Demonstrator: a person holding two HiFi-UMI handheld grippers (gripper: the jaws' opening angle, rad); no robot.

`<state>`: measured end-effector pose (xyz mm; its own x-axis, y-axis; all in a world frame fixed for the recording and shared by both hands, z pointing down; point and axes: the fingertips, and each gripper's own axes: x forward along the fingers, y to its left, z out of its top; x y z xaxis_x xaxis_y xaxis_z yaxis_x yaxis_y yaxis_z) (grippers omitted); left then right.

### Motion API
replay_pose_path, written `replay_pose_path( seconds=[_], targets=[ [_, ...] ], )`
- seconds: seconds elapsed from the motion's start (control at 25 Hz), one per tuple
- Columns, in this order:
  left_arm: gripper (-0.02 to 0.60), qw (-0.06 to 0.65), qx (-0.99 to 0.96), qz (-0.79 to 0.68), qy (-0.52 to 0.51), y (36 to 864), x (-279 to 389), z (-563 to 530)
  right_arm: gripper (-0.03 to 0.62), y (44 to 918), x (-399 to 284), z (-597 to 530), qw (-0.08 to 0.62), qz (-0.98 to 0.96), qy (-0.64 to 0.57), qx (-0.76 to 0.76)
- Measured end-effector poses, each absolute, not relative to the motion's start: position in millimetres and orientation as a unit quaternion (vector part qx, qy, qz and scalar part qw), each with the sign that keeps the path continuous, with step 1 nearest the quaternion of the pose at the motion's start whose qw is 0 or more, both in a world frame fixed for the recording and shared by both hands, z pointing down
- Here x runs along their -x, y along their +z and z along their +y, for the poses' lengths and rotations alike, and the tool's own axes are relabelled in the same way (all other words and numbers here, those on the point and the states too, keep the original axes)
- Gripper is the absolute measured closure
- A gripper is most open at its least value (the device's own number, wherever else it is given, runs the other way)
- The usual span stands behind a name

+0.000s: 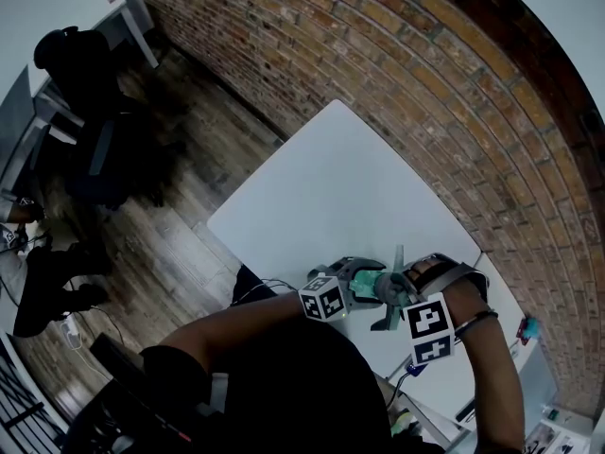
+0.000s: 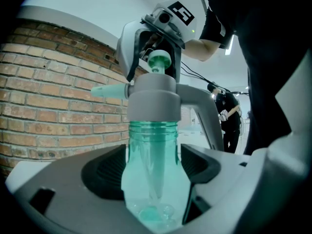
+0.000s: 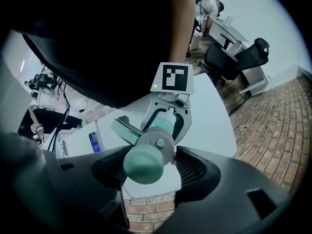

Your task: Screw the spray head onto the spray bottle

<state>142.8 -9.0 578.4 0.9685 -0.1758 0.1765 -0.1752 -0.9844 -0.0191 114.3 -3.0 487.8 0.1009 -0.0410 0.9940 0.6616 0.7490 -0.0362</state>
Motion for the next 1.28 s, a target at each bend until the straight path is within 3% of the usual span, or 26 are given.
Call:
replay_pose_path(
  seconds=[0.76,1.28],
  targets=[
    [0.244,-0.001,0.992,0.092,-0.091,579.5,-143.0,-8.7,0.338,493.3,-116.5,-1.4,0.677,-0.616,-0.303,0.263],
    [0.244,-0.003,0.992,0.090,-0.091,579.3,-142.6,-9.0,0.338,497.3,-110.0,-0.1,0.665,-0.644,-0.278,0.255]
  ],
)
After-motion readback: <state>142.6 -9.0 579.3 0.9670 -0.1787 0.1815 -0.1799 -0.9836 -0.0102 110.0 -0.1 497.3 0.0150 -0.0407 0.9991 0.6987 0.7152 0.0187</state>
